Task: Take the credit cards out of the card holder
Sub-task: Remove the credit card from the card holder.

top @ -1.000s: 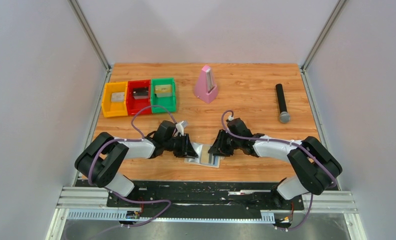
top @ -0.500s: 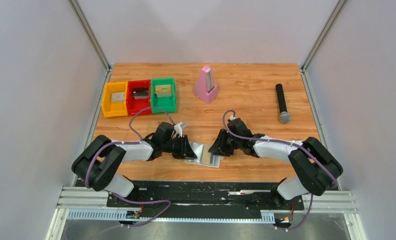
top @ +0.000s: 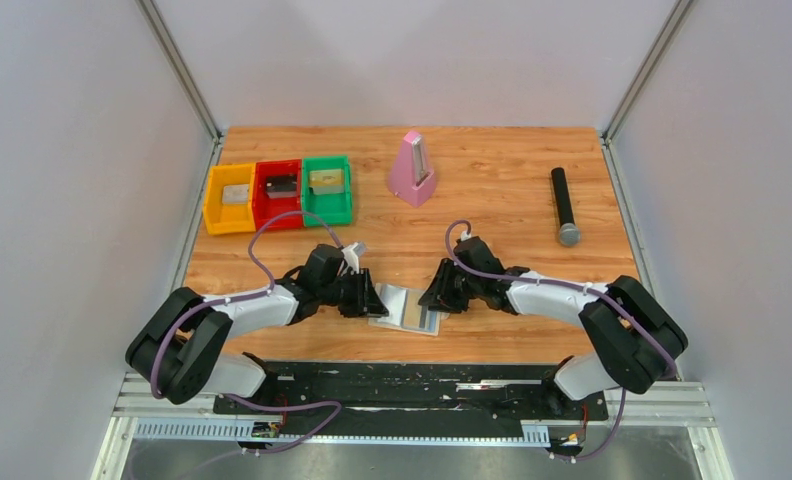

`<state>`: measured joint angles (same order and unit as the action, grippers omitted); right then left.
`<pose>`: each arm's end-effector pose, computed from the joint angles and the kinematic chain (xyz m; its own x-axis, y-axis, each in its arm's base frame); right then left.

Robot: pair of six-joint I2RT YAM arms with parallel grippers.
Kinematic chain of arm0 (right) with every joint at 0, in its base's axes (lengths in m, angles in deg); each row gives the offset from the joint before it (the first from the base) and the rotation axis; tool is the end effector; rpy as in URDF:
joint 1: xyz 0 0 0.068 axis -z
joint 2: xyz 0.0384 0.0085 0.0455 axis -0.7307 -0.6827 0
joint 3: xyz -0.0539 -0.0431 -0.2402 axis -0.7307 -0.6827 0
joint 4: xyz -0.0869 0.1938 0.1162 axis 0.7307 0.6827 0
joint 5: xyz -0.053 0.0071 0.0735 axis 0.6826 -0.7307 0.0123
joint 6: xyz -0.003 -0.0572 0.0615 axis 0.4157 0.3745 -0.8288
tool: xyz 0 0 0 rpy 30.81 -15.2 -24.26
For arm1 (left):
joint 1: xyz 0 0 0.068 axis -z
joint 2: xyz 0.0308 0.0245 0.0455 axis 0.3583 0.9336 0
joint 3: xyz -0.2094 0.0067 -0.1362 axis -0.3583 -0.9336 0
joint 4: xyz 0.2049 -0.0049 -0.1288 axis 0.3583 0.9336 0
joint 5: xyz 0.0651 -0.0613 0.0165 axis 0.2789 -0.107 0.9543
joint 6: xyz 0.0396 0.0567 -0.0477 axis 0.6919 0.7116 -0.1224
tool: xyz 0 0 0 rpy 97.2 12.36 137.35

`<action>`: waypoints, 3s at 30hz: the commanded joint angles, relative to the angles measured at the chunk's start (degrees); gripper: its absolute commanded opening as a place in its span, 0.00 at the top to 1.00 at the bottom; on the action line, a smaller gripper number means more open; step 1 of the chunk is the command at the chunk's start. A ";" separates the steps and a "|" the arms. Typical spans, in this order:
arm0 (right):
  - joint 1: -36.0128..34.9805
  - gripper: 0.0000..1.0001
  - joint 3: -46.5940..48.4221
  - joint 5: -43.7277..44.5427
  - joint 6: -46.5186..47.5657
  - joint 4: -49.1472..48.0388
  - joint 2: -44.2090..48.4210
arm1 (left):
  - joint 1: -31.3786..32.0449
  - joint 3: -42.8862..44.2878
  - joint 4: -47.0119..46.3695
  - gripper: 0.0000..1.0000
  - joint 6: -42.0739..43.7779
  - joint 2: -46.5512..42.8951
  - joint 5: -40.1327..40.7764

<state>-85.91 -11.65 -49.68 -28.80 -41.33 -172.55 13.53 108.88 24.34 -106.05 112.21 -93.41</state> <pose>0.2013 0.1882 0.1073 -0.9530 0.2496 -0.1719 0.0899 0.7745 0.6262 0.1885 -0.1710 0.1098 -0.9568 -0.0950 -0.2749 0.1429 0.6697 -0.7288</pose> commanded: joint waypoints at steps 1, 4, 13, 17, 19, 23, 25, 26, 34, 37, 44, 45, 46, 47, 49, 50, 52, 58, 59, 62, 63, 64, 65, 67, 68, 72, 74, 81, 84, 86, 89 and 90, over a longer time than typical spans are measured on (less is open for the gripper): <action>-1.08 0.67 2.41 2.97 -0.44 2.46 -1.14 | 0.35 0.43 0.37 0.63 1.61 0.45 1.22; -1.42 0.67 3.44 4.30 -0.34 4.17 -1.55 | 0.33 0.24 0.24 0.63 1.62 0.59 1.20; -2.20 0.68 4.94 6.86 -1.10 7.61 0.51 | 0.36 -0.66 0.21 0.63 1.61 0.22 1.34; -2.67 0.68 5.35 6.55 -1.12 7.48 -0.56 | 0.28 -1.19 -0.54 0.63 1.20 0.18 1.25; -2.86 0.68 5.40 6.70 -1.21 7.52 -0.82 | 0.36 -1.34 -0.71 0.63 1.05 0.13 1.17; -3.34 0.68 5.72 6.70 -1.37 8.09 0.02 | 0.28 -1.58 -0.81 0.63 0.86 -0.18 1.10; -3.56 0.68 6.19 7.05 -1.41 8.90 0.77 | 0.31 -1.75 -0.79 0.63 0.79 -0.57 1.12; -3.70 0.68 6.46 7.37 -1.45 9.37 1.10 | 0.30 -1.86 -0.73 0.63 0.70 -0.87 1.18; -3.99 0.68 6.90 8.97 -1.12 10.51 0.57 | 0.33 -2.31 -0.47 0.63 0.60 -1.39 1.43; -4.08 0.68 6.98 8.79 -0.93 10.15 -0.21 | 0.34 -2.46 -0.61 0.63 0.50 -1.50 1.36; -4.46 0.68 6.75 7.85 -1.04 7.70 -1.77 | 0.29 -2.68 -0.79 0.63 0.35 -1.73 1.41; -4.42 0.69 6.84 7.77 -1.11 7.82 -2.01 | 0.29 -2.69 -0.82 0.63 0.33 -1.73 1.47; -4.48 0.69 6.97 7.81 -1.16 7.93 -2.49 | 0.35 -2.64 -0.90 0.63 0.33 -1.73 1.48; -4.48 0.69 7.05 7.76 -1.32 8.27 -2.94 | 0.36 -2.68 -0.87 0.63 0.33 -1.73 1.49; -4.54 0.69 7.15 7.83 -1.54 8.58 -3.58 | 0.30 -2.75 -0.88 0.63 0.28 -1.78 1.45; -4.55 0.69 7.24 7.96 -1.62 8.76 -3.85 | 0.34 -2.76 -0.87 0.63 0.31 -1.80 1.48; -4.60 0.69 7.60 8.62 -1.59 9.72 -4.29 | 0.35 -2.85 -0.88 0.63 0.32 -1.82 1.54; -5.01 0.69 9.52 11.75 -1.88 13.80 -4.86 | 0.37 -2.88 -0.97 0.62 0.33 -1.74 1.43; -5.25 0.69 9.87 12.72 -1.96 14.84 -4.62 | 0.30 -2.91 -0.94 0.62 0.33 -1.74 1.46; -5.51 0.69 10.60 14.62 -1.84 16.65 -3.85 | 0.37 -2.99 -0.95 0.62 0.32 -1.82 1.55; -5.56 0.69 10.81 14.83 -1.76 17.08 -3.82 | 0.37 -2.98 -1.02 0.62 0.32 -1.82 1.57; -5.64 0.69 10.97 14.94 -1.67 17.33 -3.93 | 0.37 -2.97 -1.02 0.62 0.32 -1.82 1.53; -5.79 0.69 11.21 15.21 -1.65 17.62 -4.23 | 0.33 -3.02 -1.02 0.62 0.32 -1.77 1.51; -6.42 0.69 11.80 15.58 -1.62 18.37 -4.81 | 0.34 -3.02 -1.14 0.62 0.25 -1.78 1.50; -6.64 0.69 12.08 15.64 -1.52 18.47 -5.09 | 0.30 -3.01 -1.16 0.62 0.24 -1.81 1.47; -7.18 0.68 13.09 15.62 -1.14 18.39 -6.77 | 0.32 -2.89 -1.16 0.62 0.22 -1.80 1.44; -7.27 0.68 13.26 14.86 -1.02 17.66 -7.35 | 0.31 -2.93 -1.13 0.62 0.31 -1.62 1.43; -7.19 0.67 11.09 10.51 -1.22 10.81 -6.76 | 0.33 -3.11 -1.63 0.62 0.34 -0.92 1.29; -7.22 0.68 9.42 9.16 -2.06 7.01 -5.34 | 0.31 -3.13 -1.85 0.62 0.33 -0.86 1.19; -7.18 0.68 8.62 9.01 -2.19 5.64 -4.09 | 0.38 -3.17 -1.82 0.62 0.33 -1.06 1.12; -7.23 0.68 8.02 8.92 -1.96 4.56 -2.17 | 0.33 -3.28 -1.69 0.62 0.32 -1.35 1.21; -7.19 0.68 7.77 8.75 -1.87 4.08 -1.63 | 0.35 -3.29 -1.67 0.62 0.32 -1.36 1.26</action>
<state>-92.66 -2.84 -39.56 -30.26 -32.68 -177.16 13.53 106.41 23.62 -106.16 111.88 -92.62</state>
